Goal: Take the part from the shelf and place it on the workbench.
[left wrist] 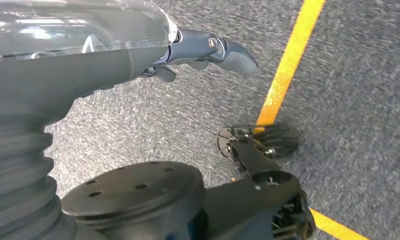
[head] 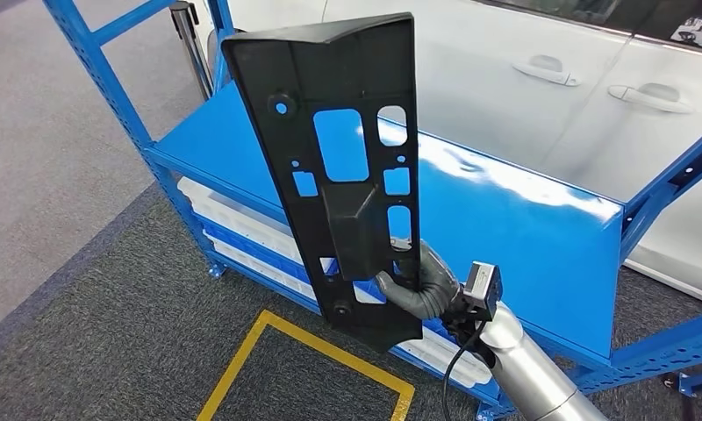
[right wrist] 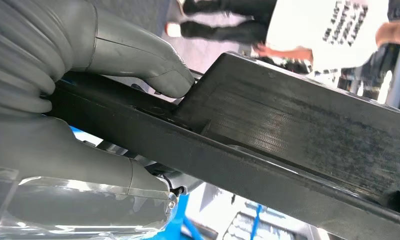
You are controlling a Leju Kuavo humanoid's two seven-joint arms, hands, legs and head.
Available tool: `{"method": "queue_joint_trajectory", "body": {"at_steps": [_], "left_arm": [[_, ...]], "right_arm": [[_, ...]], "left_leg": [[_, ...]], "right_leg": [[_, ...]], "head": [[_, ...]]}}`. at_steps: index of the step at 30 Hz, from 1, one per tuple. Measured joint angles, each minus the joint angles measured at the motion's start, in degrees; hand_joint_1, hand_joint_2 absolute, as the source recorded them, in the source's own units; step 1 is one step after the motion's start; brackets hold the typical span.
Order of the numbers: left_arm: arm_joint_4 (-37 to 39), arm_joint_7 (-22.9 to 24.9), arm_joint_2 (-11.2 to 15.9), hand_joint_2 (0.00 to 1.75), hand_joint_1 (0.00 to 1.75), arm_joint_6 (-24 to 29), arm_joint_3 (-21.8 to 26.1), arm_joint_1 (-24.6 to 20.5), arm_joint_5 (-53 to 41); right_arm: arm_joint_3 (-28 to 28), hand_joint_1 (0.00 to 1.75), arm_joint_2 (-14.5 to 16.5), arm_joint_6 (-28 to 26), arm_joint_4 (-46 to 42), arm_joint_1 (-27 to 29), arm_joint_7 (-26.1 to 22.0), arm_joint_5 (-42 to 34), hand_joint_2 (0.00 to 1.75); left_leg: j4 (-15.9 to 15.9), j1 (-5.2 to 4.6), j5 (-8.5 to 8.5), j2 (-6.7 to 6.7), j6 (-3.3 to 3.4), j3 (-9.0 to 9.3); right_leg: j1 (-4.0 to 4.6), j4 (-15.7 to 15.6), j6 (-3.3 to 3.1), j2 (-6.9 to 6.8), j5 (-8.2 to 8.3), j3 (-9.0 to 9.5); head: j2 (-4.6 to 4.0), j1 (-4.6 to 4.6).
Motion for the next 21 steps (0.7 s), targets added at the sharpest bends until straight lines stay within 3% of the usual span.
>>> {"method": "queue_joint_trajectory", "body": {"at_steps": [1,2,4,6,8,10,12,14,15,16,17,19,21], "left_arm": [[0.0,0.09,0.0,1.75,0.0,-0.02,0.0,0.07,-0.04],[0.0,0.17,0.0,1.75,0.0,-0.05,0.0,0.1,-0.08],[0.0,0.31,-0.06,1.75,0.0,-0.11,0.0,0.08,-0.12],[0.0,0.54,-0.15,1.75,0.0,-0.13,0.01,0.1,-0.14],[0.0,0.79,-0.18,1.75,0.0,-0.13,0.02,0.28,-0.12],[0.0,0.91,-0.19,1.75,0.0,-0.13,0.02,0.42,-0.11],[0.0,0.95,-0.19,1.75,0.0,-0.13,0.02,0.39,-0.14],[0.0,0.98,-0.2,1.75,0.0,-0.13,0.02,0.35,-0.18],[0.0,1.02,-0.2,1.75,0.0,-0.13,0.02,0.38,-0.2],[0.0,1.07,-0.2,1.75,0.0,-0.13,0.02,0.42,-0.22],[0.0,1.11,-0.19,1.75,0.0,-0.13,0.02,0.45,-0.23],[0.0,1.16,-0.19,1.75,0.0,-0.11,0.02,0.42,-0.26],[0.0,1.19,-0.19,1.75,0.0,-0.11,0.02,0.35,-0.28]], "right_arm": [[-0.02,1.69,0.01,-0.02,0.0,0.21,0.02,0.22,1.75],[-0.07,1.69,0.01,-0.06,0.0,0.32,0.04,0.45,1.75],[-0.31,1.69,0.03,-0.19,0.0,0.37,0.07,0.74,1.75],[-0.52,1.69,0.06,-0.26,0.0,0.46,0.09,0.96,1.75],[-0.57,1.69,0.07,-0.26,-0.01,0.57,0.1,1.21,1.75],[-0.58,1.69,-0.15,-0.25,-0.03,0.65,0.04,1.46,1.75],[-0.61,1.69,-0.56,-0.23,-0.03,0.76,-0.07,1.6,1.75],[-0.63,1.69,-0.81,-0.2,-0.03,1.01,-0.14,1.71,1.75],[-0.63,1.69,-0.86,-0.16,-0.02,1.16,-0.18,1.79,1.75],[-0.63,1.69,-0.89,-0.08,-0.02,1.29,-0.22,1.9,1.75],[-0.64,1.69,-0.89,-0.02,-0.02,1.39,-0.28,2.04,1.75],[-0.74,1.69,-0.89,0.09,-0.09,1.53,-0.4,2.29,1.75],[-0.92,1.69,-0.89,0.19,-0.23,1.65,-0.51,2.39,1.75]], "left_leg": [[0.02,0.0,0.0,-0.51,-0.01,0.03],[0.05,0.0,0.0,-1.06,-0.06,0.08],[0.17,0.03,0.0,-2.08,-0.33,0.04],[0.25,0.16,0.09,-3.03,-0.95,-0.28],[0.13,0.31,0.26,-3.97,-1.72,-0.55],[1.73,0.11,-0.75,-2.75,-2.25,-1.32],[7.53,-0.04,-3.94,-0.04,-2.49,-3.99],[14.66,0.06,-6.91,1.16,-2.69,-7.4],[16.35,0.1,-7.17,1.35,-2.78,-8.21],[15.88,0.12,-6.35,1.54,-2.84,-7.96],[13.11,0.12,-4.63,1.89,-2.82,-6.53],[4.89,-0.17,-1.16,3.92,-2.43,-2.26],[0.42,-0.57,0.02,5.27,-1.67,-0.08]], "right_leg": [[-0.07,-1.02,-0.07,0.09,1.15,0.52],[-0.12,-4.27,-0.21,0.47,3.12,2.14],[-0.2,-12.38,-0.6,2.54,6.39,6.14],[-0.07,-16.2,-0.81,3.86,7.2,8.0],[0.0,-16.58,-1.11,3.04,7.21,8.15],[-0.16,-17.32,-1.79,1.69,7.46,8.59],[-0.04,-17.79,-2.32,0.16,7.55,8.98],[0.24,-17.73,-2.55,-1.32,7.4,9.0],[0.32,-17.66,-2.6,-2.04,7.3,9.01],[0.35,-17.61,-2.58,-2.73,7.2,9.04],[0.37,-17.55,-2.51,-3.37,7.08,9.12],[0.53,-17.35,-2.16,-4.47,6.78,9.33],[0.8,-17.14,-1.71,-5.42,6.54,9.42]], "head": [[-0.01,0.0],[-0.01,0.0],[-0.01,0.0],[0.0,0.0],[0.0,-0.01],[0.0,-0.01],[0.0,-0.02],[0.0,-0.02],[0.0,-0.02],[0.0,-0.02],[0.0,-0.02],[0.0,-0.02],[-0.01,-0.02]]}}
